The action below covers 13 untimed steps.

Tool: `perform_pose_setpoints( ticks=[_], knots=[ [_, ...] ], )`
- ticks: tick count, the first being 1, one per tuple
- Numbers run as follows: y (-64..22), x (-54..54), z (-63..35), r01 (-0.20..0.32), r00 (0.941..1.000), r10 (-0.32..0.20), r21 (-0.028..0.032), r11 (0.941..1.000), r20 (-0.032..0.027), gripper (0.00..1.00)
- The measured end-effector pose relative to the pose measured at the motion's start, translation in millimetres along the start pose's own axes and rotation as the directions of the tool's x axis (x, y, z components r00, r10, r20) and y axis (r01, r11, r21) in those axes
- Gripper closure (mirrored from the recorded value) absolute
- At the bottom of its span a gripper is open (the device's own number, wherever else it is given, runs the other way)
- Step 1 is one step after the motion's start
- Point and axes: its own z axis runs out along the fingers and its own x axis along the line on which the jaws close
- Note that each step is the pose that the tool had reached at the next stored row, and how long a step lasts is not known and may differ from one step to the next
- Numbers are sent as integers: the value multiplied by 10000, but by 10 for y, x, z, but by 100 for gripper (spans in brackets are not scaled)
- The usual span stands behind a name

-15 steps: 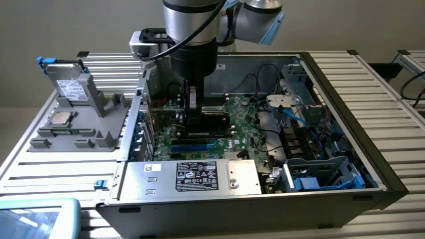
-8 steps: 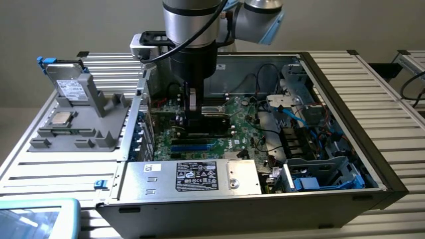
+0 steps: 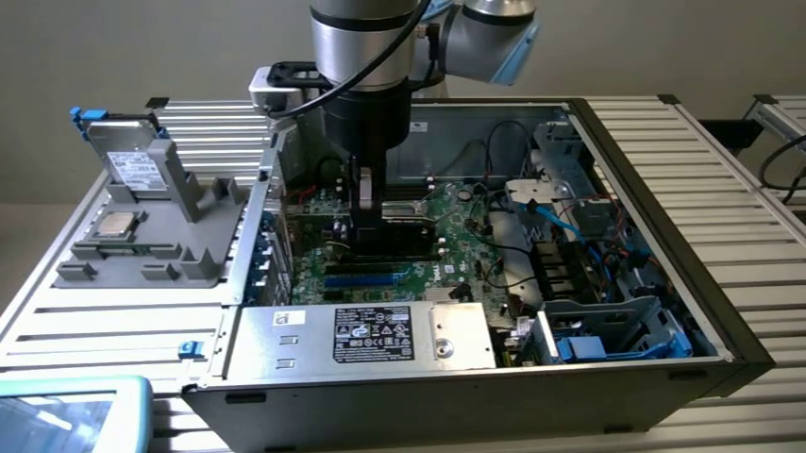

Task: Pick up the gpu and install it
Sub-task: 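Insert the gpu into the slot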

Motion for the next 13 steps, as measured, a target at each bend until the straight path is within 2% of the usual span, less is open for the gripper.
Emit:
perform_pose_setpoints(
  ticks=[3, 4, 10, 13],
  knots=[
    [2, -86, 46, 1, 10000, -1, 2, 10000, -18, 73],
    [3, -95, 54, 0, 10000, 0, 2, 10000, -50, 73],
    [2, -93, 112, 53, 9999, -53, -33, 10000, -96, 73],
    [1, -95, 155, 82, 9999, -82, -30, 10000, -144, 73]
  ],
)
